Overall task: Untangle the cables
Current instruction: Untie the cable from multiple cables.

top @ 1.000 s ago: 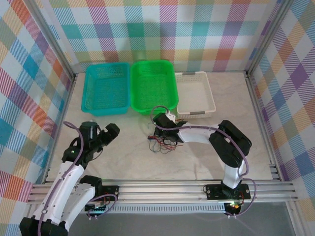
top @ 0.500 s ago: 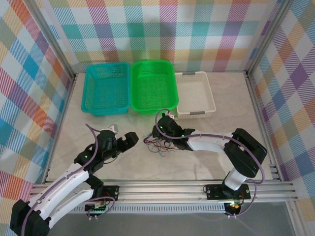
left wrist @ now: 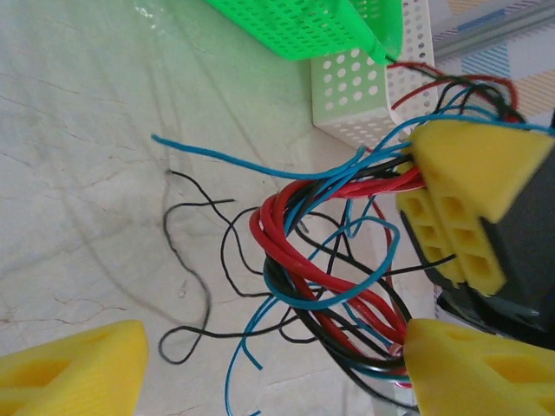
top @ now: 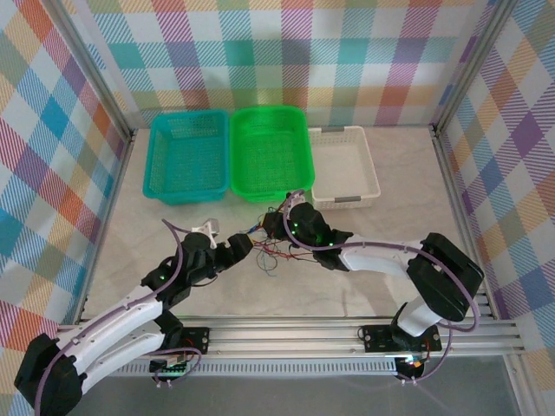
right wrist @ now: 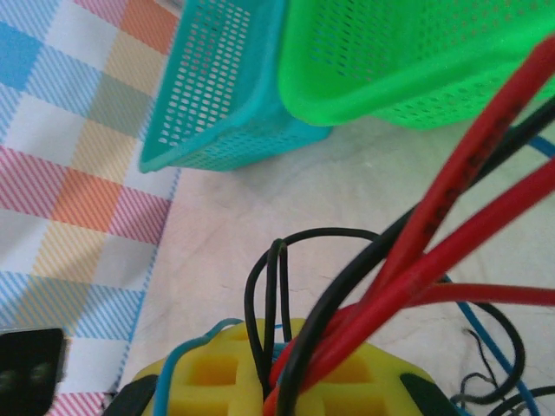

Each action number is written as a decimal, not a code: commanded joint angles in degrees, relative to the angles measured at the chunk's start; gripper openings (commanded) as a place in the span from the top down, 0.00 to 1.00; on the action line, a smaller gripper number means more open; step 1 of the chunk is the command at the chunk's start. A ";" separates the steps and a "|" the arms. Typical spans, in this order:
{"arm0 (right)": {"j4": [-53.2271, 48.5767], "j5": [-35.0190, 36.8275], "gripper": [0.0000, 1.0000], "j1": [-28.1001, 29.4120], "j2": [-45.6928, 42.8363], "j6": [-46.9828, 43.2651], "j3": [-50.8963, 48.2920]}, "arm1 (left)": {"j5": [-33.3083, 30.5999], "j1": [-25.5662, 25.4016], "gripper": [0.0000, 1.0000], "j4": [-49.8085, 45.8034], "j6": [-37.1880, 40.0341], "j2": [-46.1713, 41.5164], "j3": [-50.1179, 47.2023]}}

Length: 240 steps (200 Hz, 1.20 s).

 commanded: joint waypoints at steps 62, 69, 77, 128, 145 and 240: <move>6.03 -4.38 1.00 0.36 -2.15 1.87 -1.20 | -1.30 -4.08 0.47 8.40 0.10 3.83 0.78; 6.08 -4.58 1.00 0.36 -2.14 2.08 -1.20 | -1.39 -4.29 0.54 8.80 0.25 4.20 0.74; 6.13 -4.83 1.00 0.36 -2.31 2.32 -1.27 | -1.41 -4.61 0.60 9.05 0.38 4.59 0.64; 3.05 -5.80 1.00 0.39 -4.91 1.46 -1.20 | -2.38 -5.25 0.93 6.93 2.11 2.85 0.13; -1.22 -4.97 1.00 0.43 -6.74 0.15 -0.77 | -2.56 -5.25 1.00 4.48 3.72 0.95 0.53; -36.21 -10.38 1.00 -5.09 -12.94 -14.22 11.65 | 14.48 -5.28 1.00 -4.49 17.79 0.78 5.79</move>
